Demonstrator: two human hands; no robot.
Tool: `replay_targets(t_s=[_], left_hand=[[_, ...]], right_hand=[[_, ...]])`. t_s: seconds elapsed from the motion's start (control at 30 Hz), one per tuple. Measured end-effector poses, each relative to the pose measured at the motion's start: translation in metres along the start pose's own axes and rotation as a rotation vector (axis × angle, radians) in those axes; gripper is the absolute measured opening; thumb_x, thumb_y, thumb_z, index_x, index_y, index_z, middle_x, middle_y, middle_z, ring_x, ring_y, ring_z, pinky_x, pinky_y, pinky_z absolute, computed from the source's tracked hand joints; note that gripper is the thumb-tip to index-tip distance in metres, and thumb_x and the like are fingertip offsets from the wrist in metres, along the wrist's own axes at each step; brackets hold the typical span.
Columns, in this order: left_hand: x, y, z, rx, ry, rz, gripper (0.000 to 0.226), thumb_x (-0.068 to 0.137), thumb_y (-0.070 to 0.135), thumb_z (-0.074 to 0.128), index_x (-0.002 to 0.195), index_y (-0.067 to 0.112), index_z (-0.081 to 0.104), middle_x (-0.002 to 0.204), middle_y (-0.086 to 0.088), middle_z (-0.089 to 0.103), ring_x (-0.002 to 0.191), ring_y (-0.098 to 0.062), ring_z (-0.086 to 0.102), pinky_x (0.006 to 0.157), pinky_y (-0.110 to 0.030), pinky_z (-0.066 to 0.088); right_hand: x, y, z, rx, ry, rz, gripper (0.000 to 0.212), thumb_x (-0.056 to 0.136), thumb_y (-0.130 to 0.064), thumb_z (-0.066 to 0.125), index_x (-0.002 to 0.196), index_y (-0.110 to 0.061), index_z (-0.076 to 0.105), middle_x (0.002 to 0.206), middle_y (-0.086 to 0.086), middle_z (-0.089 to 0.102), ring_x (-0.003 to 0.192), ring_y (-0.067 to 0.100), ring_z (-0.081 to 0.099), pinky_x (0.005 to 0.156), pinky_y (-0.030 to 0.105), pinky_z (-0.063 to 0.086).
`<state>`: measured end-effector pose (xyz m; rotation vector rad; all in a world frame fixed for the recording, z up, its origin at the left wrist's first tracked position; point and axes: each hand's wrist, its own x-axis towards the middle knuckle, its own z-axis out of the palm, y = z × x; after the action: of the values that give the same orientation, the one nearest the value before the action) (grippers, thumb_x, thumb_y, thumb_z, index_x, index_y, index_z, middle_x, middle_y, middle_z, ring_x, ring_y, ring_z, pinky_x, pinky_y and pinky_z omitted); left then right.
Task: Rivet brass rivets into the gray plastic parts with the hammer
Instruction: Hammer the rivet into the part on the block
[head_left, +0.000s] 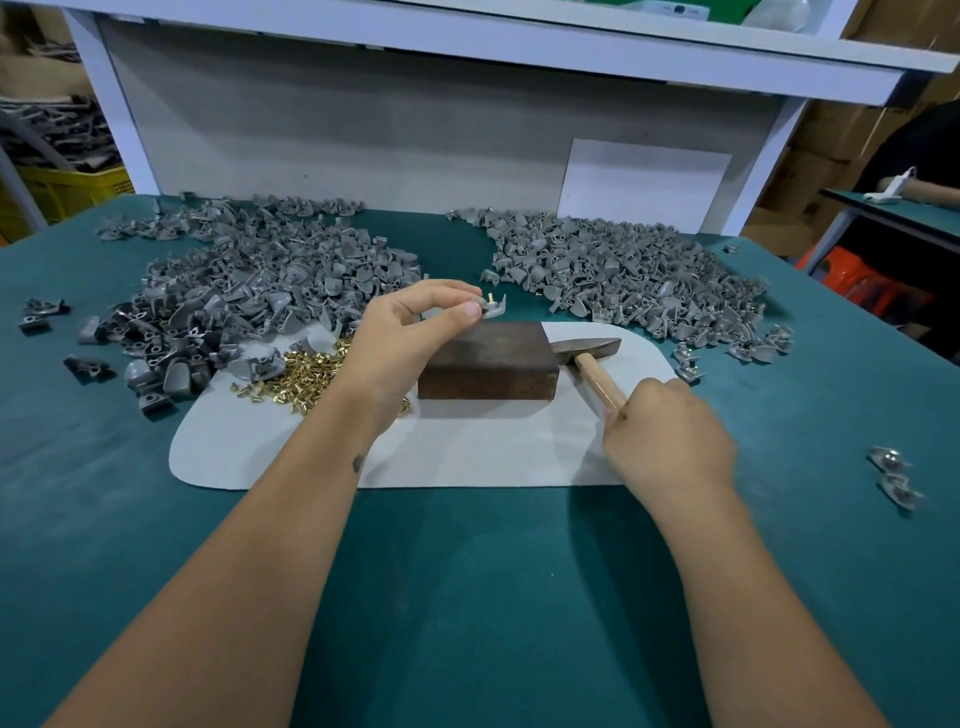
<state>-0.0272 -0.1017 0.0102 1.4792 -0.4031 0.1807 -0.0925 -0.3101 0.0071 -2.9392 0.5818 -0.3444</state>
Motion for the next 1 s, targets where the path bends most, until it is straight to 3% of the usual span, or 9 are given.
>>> replay_targets(t_s=[0.13,0.2,0.27,0.33,0.43,0.53,0.67,0.83,1.0], left_hand=[[0.000,-0.010,0.004,0.242,0.146,0.000,0.019,0.086,0.016,0.074,0.075,0.032,0.075,0.088,0.015,0.073,0.089,0.008,0.063,0.084,-0.015,0.048],[-0.001,-0.017,0.006,0.400,0.189,-0.022,0.009,0.085,0.019,0.075,0.081,0.027,0.077,0.093,0.013,0.071,0.091,0.006,0.061,0.083,-0.020,0.049],[-0.002,-0.023,0.007,0.527,0.191,-0.033,0.002,0.084,0.020,0.075,0.083,0.021,0.077,0.101,0.004,0.071,0.107,-0.013,0.059,0.096,-0.036,0.048],[-0.001,-0.023,0.007,0.585,0.184,-0.019,0.003,0.084,0.019,0.075,0.083,0.021,0.077,0.103,-0.001,0.071,0.111,-0.025,0.058,0.100,-0.043,0.045],[-0.001,-0.021,0.007,0.610,0.186,-0.005,0.005,0.082,0.020,0.075,0.081,0.024,0.076,0.102,0.000,0.071,0.111,-0.026,0.058,0.099,-0.043,0.046],[-0.001,-0.020,0.008,0.660,0.204,0.003,0.002,0.080,0.024,0.076,0.082,0.025,0.076,0.102,0.003,0.071,0.110,-0.025,0.059,0.098,-0.043,0.046],[0.002,-0.021,0.008,0.617,0.193,-0.034,0.004,0.082,0.026,0.076,0.084,0.024,0.078,0.104,0.004,0.071,0.111,-0.024,0.059,0.099,-0.043,0.044],[0.002,-0.023,0.003,0.472,0.150,-0.116,0.009,0.083,0.026,0.077,0.079,0.034,0.076,0.123,0.008,0.066,0.109,-0.002,0.057,0.100,-0.023,0.041],[0.004,-0.030,0.003,0.372,0.143,-0.161,0.015,0.082,0.023,0.079,0.076,0.037,0.076,0.104,0.016,0.069,0.086,0.030,0.048,0.076,0.010,0.027]], right_hand=[[-0.001,-0.004,0.003,-0.036,0.048,-0.002,0.021,0.094,-0.018,0.049,0.111,-0.005,0.047,0.110,0.012,0.057,0.102,0.033,0.056,0.064,0.034,0.036],[0.000,-0.002,0.002,-0.004,0.102,0.009,0.017,0.093,-0.014,0.050,0.101,-0.009,0.035,0.086,0.006,0.058,0.076,0.029,0.056,0.054,0.030,0.031],[0.000,0.002,-0.002,0.062,0.147,0.023,0.024,0.092,-0.012,0.050,0.095,-0.012,0.027,0.067,0.001,0.046,0.054,0.023,0.038,0.046,0.029,0.019],[-0.001,0.004,-0.005,0.144,0.191,-0.019,0.020,0.094,-0.018,0.049,0.105,-0.014,0.033,0.073,0.003,0.051,0.056,0.025,0.036,0.047,0.031,0.020],[-0.006,0.001,-0.013,0.308,0.230,-0.124,0.031,0.098,-0.032,0.044,0.129,-0.033,0.042,0.078,-0.001,0.054,0.064,0.024,0.041,0.052,0.033,0.028],[-0.010,-0.008,-0.022,0.363,0.220,-0.215,0.035,0.099,-0.038,0.042,0.131,-0.052,0.045,0.082,-0.006,0.058,0.067,0.019,0.044,0.052,0.030,0.031],[-0.012,-0.018,-0.031,0.365,0.157,-0.227,0.039,0.096,-0.038,0.046,0.127,-0.060,0.044,0.080,-0.019,0.051,0.069,0.012,0.043,0.050,0.024,0.030],[-0.011,-0.022,-0.040,0.339,0.134,-0.226,0.040,0.097,-0.039,0.044,0.128,-0.064,0.038,0.083,-0.015,0.054,0.069,0.015,0.043,0.061,0.029,0.032],[-0.013,-0.030,-0.041,0.246,0.264,-0.265,0.048,0.099,-0.038,0.041,0.135,-0.063,0.022,0.078,-0.002,0.062,0.059,0.019,0.040,0.054,0.030,0.031]])
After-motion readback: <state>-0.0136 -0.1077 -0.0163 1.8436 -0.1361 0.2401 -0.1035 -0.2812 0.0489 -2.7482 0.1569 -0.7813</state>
